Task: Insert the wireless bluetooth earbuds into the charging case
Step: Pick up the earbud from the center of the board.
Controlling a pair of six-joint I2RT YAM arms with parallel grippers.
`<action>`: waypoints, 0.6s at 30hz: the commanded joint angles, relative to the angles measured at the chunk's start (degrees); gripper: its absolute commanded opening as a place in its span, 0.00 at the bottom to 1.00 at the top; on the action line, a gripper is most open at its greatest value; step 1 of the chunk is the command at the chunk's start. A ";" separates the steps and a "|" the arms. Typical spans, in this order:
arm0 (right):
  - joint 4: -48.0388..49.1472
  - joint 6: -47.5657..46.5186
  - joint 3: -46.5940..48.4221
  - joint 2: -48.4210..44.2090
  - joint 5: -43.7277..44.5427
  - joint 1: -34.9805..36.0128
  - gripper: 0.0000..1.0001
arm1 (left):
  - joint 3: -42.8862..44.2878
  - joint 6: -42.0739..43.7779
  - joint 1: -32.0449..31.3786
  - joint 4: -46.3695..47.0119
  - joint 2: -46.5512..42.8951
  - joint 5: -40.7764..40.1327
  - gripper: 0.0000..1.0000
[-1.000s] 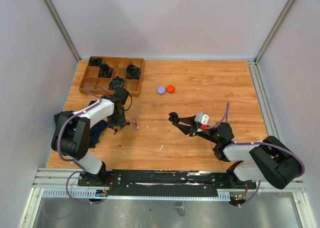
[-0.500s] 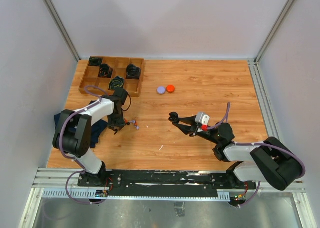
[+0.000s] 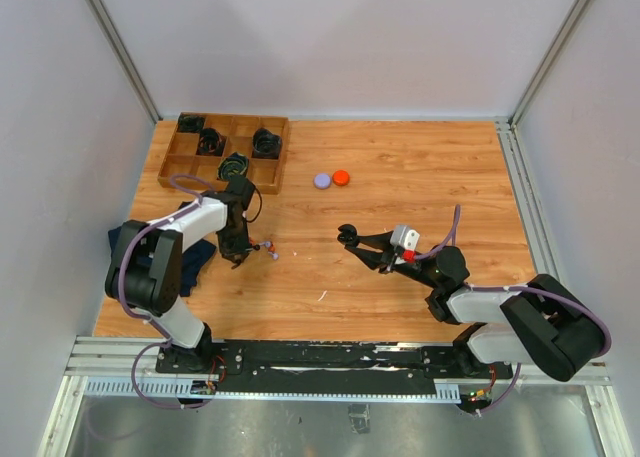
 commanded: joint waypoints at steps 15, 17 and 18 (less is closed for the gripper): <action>3.42 -0.38 -0.34 -1.10 -1.30 1.53 0.04 | -9.27 -5.16 0.31 10.01 -12.50 14.32 0.13; 3.52 0.27 -0.17 -1.52 -1.63 1.63 0.04 | -10.40 -6.34 0.30 12.15 -14.97 16.29 0.13; 3.51 0.32 -0.06 -1.83 -1.70 1.87 0.04 | -10.93 -6.94 0.24 13.30 -16.10 17.16 0.13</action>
